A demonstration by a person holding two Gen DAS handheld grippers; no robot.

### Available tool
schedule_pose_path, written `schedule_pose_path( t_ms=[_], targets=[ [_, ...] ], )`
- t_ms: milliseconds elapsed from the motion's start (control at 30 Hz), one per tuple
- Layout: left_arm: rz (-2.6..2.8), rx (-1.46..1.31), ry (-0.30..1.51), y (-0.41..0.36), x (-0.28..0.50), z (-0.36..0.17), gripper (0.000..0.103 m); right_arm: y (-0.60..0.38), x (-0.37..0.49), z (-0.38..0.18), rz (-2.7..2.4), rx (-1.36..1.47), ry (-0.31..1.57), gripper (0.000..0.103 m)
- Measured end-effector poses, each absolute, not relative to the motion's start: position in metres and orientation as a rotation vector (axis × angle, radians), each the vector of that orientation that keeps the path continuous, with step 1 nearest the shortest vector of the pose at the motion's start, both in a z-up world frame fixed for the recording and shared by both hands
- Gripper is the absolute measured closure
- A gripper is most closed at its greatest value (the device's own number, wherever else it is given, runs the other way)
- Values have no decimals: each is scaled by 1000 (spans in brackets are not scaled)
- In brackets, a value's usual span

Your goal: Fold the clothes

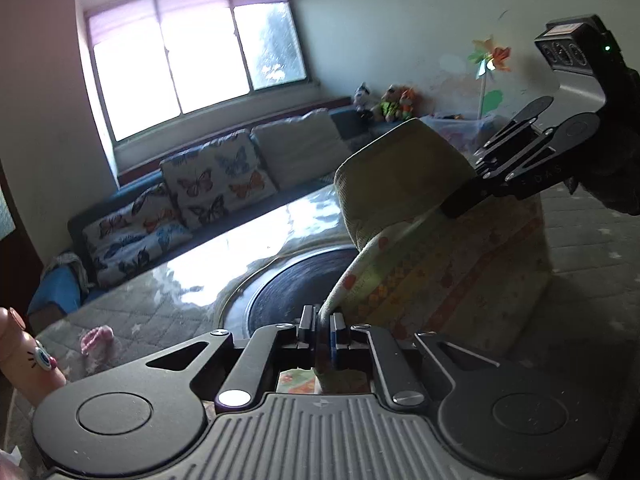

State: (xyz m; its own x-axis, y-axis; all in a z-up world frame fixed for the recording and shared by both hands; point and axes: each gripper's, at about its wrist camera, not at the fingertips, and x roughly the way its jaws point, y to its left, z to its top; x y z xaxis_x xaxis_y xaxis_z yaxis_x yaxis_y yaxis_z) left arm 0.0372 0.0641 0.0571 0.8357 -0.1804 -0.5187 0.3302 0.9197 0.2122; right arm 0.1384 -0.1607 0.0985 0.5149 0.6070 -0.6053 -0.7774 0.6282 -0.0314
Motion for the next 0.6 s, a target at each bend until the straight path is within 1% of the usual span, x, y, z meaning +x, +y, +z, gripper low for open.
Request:
schedule_pose_path(
  t_ms=[100, 167, 200, 233, 267, 300, 433, 467, 533, 600],
  targets=[
    [-239, 283, 563, 70, 68, 43, 95, -147, 159, 78, 814, -325, 633, 91],
    [-219, 269, 598, 72, 80, 30, 93, -142, 165, 67, 786, -317, 642, 81],
    [-202, 269, 612, 73, 83, 24, 92, -141, 168, 61, 772, -313, 644, 81],
    [-185, 268, 627, 74, 85, 17, 91, -143, 168, 58, 764, -307, 642, 78],
    [-174, 260, 634, 76, 86, 15, 91, -146, 168, 56, 752, -296, 634, 71],
    [-165, 252, 639, 77, 86, 12, 91, -150, 167, 55, 736, -283, 628, 67],
    [-121, 237, 641, 80, 86, 9, 80, -164, 163, 50, 711, -225, 631, 66],
    [-104, 237, 638, 80, 88, 10, 77, -168, 161, 48, 712, -208, 637, 62],
    [-70, 238, 632, 80, 90, 12, 61, -176, 159, 44, 713, -175, 650, 57],
    [-34, 226, 632, 82, 93, 14, 57, -182, 160, 35, 703, -145, 678, 56]
  ],
)
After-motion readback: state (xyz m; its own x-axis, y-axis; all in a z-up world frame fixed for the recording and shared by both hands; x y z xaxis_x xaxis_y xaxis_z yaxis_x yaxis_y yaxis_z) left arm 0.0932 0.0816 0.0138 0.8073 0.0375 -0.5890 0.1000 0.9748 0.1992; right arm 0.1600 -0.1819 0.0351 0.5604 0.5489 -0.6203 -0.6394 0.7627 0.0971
